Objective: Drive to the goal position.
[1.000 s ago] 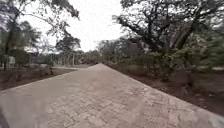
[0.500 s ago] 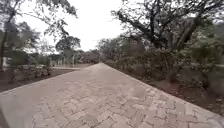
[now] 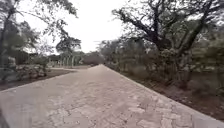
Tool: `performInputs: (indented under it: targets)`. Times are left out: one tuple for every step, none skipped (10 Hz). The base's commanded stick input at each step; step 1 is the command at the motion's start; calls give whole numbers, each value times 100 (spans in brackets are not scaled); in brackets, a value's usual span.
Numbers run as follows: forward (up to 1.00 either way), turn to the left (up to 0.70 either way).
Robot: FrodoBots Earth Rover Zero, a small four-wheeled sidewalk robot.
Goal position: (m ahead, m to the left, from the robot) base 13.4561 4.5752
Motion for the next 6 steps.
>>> performInputs:
  targets:
    - [70, 0]
    - [70, 0]
    - [70, 0]
    - [70, 1]
    - [70, 4]
    - [70, 11]
